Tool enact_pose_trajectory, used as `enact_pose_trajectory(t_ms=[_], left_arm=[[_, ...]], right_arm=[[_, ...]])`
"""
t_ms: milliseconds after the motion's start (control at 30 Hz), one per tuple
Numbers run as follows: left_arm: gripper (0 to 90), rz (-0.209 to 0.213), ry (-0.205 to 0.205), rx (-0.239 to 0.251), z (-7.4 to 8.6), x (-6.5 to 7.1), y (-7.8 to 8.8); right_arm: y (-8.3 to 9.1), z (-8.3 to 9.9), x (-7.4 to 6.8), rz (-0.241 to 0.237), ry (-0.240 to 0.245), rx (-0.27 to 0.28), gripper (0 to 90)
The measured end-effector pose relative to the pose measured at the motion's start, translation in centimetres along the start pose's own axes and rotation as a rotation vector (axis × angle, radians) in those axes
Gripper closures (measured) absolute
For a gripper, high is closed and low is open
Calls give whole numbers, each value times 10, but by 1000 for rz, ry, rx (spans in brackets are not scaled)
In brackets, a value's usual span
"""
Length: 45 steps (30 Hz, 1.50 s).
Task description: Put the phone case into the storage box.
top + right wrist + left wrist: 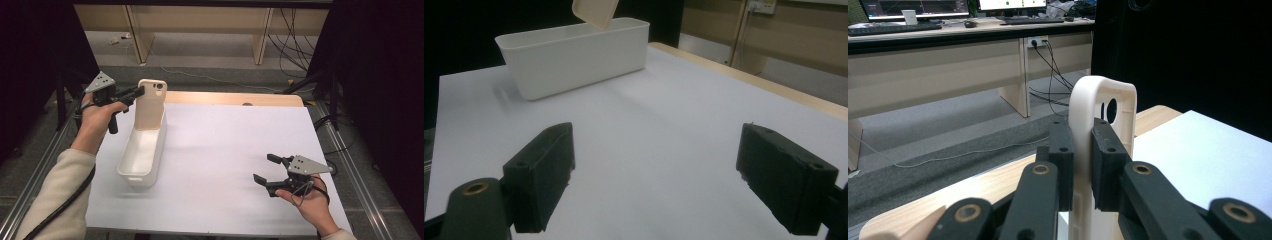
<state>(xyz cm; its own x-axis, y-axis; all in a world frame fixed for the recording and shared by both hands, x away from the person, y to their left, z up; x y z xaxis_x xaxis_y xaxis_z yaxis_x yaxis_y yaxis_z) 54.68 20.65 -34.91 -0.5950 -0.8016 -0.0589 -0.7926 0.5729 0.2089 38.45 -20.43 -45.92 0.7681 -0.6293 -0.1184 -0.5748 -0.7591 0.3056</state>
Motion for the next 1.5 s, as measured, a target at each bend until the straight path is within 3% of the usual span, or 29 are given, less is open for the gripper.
enact_pose_trajectory(t_ms=[200, 300, 1500], left_arm=[[814, -1, -4, -3, 1, -3, -4], [813, -3, -7, -2, 1, -4, -6], [813, -27, 8, 4, 10, -21, -20]], right_arm=[[-2, -1, 1, -6, 5, 23, 170], [-1, 1, 0, -2, -3, 1, 169], [0, 2, 0, -11, -12, 4, 170]])
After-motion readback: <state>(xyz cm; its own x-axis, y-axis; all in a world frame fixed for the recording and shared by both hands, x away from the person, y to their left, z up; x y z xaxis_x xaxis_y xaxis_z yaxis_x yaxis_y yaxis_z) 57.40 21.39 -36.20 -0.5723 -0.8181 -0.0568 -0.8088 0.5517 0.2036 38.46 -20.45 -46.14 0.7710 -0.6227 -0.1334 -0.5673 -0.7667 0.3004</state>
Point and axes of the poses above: each handheld gripper's, and its own axes: y roughly backward along the jaws, z roughly out of its underside, x roughly to its right, the point moved 8 cm from there along -y, roughly forward along the jaws, and after that the axes turned 7 degrees about -y, right-handed, at the moved point
